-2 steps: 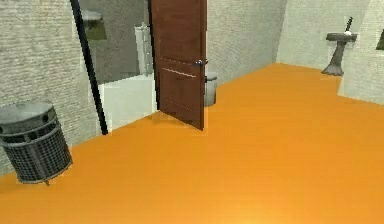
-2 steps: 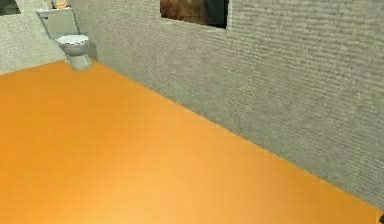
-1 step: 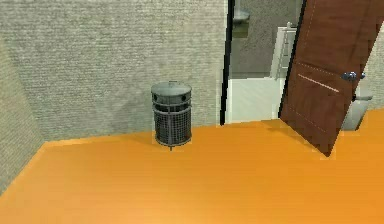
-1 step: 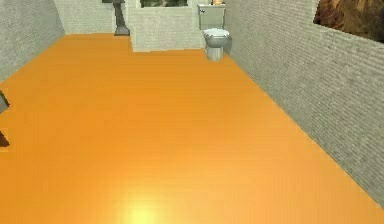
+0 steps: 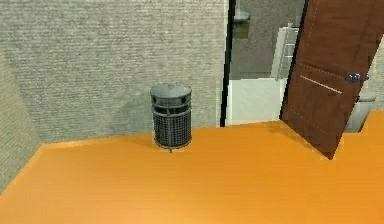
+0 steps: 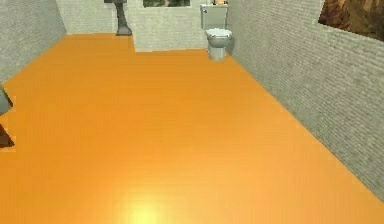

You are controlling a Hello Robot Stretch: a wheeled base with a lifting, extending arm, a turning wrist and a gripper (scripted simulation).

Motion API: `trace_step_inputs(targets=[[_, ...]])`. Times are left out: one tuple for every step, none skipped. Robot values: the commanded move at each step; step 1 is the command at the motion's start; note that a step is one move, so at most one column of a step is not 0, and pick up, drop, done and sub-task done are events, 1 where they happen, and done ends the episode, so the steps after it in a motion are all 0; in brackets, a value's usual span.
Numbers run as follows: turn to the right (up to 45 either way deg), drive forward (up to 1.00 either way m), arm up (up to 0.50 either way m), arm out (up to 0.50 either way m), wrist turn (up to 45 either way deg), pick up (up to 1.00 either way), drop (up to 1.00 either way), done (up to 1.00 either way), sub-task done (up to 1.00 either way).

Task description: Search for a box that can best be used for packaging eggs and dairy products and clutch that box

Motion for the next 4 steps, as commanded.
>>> trace_step_inputs(targets=[[21.0, 0.0, 0.0, 0.0, 0.0, 0.0, 0.0, 0.0, 0.0], [0.0, 1.0, 0.0, 0.0, 0.0, 0.0, 0.0, 0.0, 0.0], [3.0, 0.0, 0.0, 0.0, 0.0, 0.0, 0.0, 0.0, 0.0], [0.0, 1.0, 0.0, 0.0, 0.0, 0.0, 0.0, 0.0, 0.0]])
